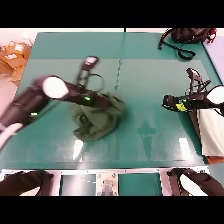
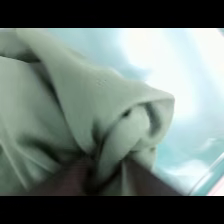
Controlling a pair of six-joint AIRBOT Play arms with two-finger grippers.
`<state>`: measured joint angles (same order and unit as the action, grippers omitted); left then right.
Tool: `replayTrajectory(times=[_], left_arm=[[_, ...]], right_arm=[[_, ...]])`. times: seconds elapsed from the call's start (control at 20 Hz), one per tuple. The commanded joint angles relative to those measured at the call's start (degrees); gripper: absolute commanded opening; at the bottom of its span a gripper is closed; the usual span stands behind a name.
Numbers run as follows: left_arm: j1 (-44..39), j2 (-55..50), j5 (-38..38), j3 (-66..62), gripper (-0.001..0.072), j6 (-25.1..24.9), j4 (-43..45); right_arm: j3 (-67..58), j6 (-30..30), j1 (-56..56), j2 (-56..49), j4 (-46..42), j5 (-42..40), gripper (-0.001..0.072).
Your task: Fold the shirts.
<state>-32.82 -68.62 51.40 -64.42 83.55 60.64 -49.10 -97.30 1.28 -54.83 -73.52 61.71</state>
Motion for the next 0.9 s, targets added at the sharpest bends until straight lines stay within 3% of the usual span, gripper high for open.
replayTrajectory(times=[0.0,0.1,0.2,0.25,0.45,0.6,0.85], left_arm=[[-4.1,-8.0,-6.4,-0.5,0.0720,0.6,-7.0],[-0.8,-7.9,-1.1,-1.6,0.0720,0.6,-7.0],[5.2,-7.4,10.8,-5.0,0.0720,0.5,-5.4],[8.6,-6.8,16.3,-6.5,0.0720,0.8,-3.4],[21.2,-5.3,27.0,-7.1,0.0720,3.0,8.2],[26.7,-5.6,22.7,-1.9,0.0720,3.0,13.2],[29.8,-9.2,8.2,8.3,0.0720,-1.3,11.3]], right_arm=[[0.0,0.1,0.3,0.0,0.0,0.5,0.0192],[0.0,0.1,0.3,0.0,0.0,0.9,0.0299],[0.0,1.0,0.3,0.0,0.1,0.9,0.0460],[0.0,2.5,0.2,-0.1,0.5,0.8,0.0499],[0.0,7.2,0.2,-4.8,9.3,0.5,0.0502],[0.0,12.8,-2.6,-10.4,16.8,-0.5,0.0502],[-1.2,14.0,-6.3,-21.1,22.7,-7.2,0.0502]])
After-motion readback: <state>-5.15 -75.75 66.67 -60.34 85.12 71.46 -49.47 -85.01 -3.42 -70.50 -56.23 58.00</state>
